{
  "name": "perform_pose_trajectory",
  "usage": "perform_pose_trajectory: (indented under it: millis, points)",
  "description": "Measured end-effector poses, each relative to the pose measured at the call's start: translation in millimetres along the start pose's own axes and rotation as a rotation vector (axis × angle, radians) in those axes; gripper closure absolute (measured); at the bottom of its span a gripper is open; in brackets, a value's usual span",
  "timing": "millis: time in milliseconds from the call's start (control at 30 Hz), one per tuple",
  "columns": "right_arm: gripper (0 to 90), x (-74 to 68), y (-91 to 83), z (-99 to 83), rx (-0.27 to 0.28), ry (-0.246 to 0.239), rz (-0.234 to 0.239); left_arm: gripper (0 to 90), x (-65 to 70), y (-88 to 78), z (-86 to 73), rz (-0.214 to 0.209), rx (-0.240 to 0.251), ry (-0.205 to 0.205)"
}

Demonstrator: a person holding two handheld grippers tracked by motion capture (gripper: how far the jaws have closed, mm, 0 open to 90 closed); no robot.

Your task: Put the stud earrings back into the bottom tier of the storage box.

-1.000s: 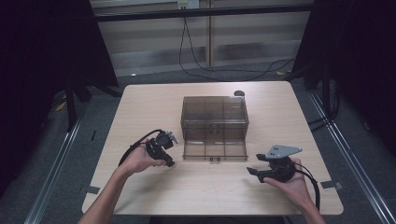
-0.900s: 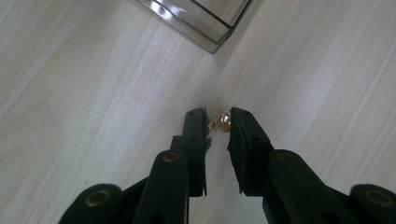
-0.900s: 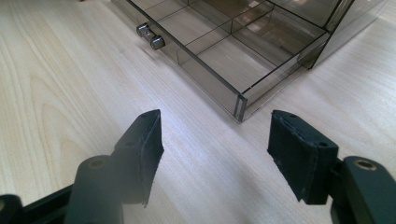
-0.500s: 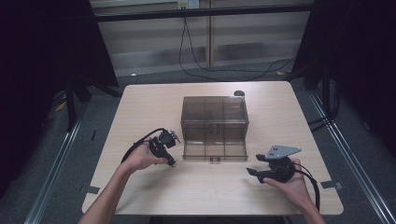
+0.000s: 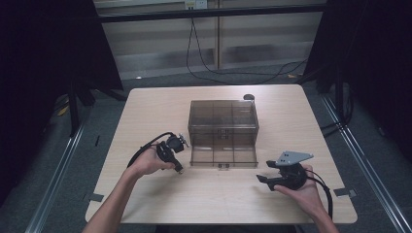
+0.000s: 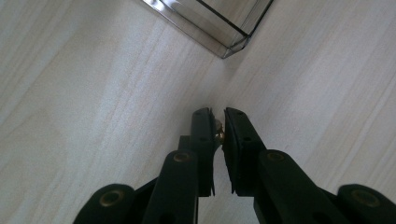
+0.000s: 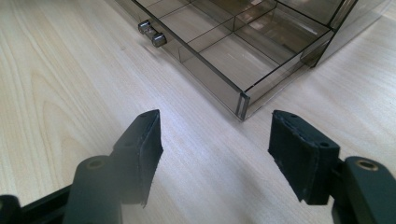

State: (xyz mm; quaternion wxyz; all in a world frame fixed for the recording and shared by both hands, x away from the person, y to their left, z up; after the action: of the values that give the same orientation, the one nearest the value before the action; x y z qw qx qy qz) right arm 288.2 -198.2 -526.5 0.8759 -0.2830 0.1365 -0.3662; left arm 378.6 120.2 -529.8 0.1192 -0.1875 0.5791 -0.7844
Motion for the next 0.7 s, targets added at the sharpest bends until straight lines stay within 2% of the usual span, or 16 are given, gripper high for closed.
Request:
perform_pose_trajectory:
  millis: [33,200,300,500,700]
  points:
    - [33.9,0.0,0.0,0.0,0.000,0.000,0.000,83.2,-0.6,0.3,0.3,0.008,0.003,-0.007]
    - [33.8,-0.2,0.1,-0.1,-0.001,0.000,0.000,84.9,-1.0,1.1,0.2,-0.004,-0.006,-0.024]
    - [33.7,-0.2,0.6,-0.3,0.000,0.000,0.004,85.1,-2.5,0.5,0.4,-0.004,-0.017,-0.011]
    - [33.1,-0.4,0.7,-0.6,-0.005,-0.001,0.005,84.7,-0.9,0.8,-0.6,-0.017,-0.027,-0.010]
    - [32.9,-0.6,1.0,-0.8,-0.008,-0.001,0.003,84.9,-2.0,2.2,-0.1,-0.008,-0.028,-0.003]
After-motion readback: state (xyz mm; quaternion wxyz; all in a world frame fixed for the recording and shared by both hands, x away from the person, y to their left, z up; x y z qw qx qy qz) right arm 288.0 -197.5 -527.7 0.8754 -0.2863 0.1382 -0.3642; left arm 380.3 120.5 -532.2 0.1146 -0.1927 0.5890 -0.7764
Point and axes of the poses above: each handheld gripper's, and its own axes: y roughly forward along the jaws, z roughly out of its top, x roughly to its right, the point moved 7 cm from there along y, roughly forward along the jaws, and after that the axes turned 3 degrees about x, right-handed, at the moved point
